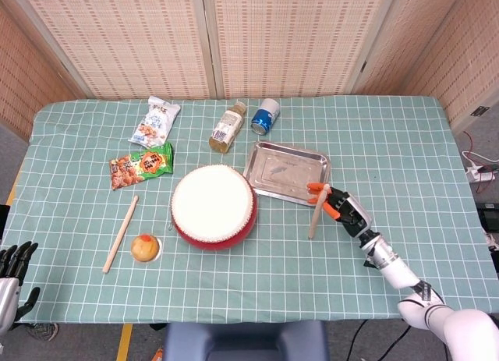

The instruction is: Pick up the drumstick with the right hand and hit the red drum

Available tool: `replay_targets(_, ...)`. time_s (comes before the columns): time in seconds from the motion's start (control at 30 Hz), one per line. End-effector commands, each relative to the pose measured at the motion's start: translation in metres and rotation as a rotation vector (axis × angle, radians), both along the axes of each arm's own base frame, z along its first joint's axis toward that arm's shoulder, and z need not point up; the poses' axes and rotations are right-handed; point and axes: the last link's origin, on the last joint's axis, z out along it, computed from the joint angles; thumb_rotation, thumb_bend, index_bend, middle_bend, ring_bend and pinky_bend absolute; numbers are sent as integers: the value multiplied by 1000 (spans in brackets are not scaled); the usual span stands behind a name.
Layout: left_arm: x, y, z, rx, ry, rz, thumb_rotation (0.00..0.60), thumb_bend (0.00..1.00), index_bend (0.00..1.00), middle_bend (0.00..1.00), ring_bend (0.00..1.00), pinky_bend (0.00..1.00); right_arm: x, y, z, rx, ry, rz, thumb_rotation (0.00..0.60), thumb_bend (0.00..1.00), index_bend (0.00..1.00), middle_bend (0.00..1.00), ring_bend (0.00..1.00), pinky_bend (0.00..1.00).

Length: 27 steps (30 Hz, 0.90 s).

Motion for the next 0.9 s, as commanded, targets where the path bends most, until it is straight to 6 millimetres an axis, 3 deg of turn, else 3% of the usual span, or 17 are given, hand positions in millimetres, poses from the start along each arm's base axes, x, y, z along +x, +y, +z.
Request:
replay_targets(0.03,0,0,0,-1,0,0,600,326,37,48,0,4,-1,0,-5,26,-15,0,547,451,479,228,205,296)
replay_targets(0.4,0,0,0,-4,0,-1,600,328,37,48,0,4,-12,3,-3,46,-43,-4,548,452,415,272,272,352)
replay_targets(0.9,-3,-2,-2,-11,-2,6,600,326,37,48,0,4,-21,6,-2,53,-32,-14,547,452,406,348,372,448)
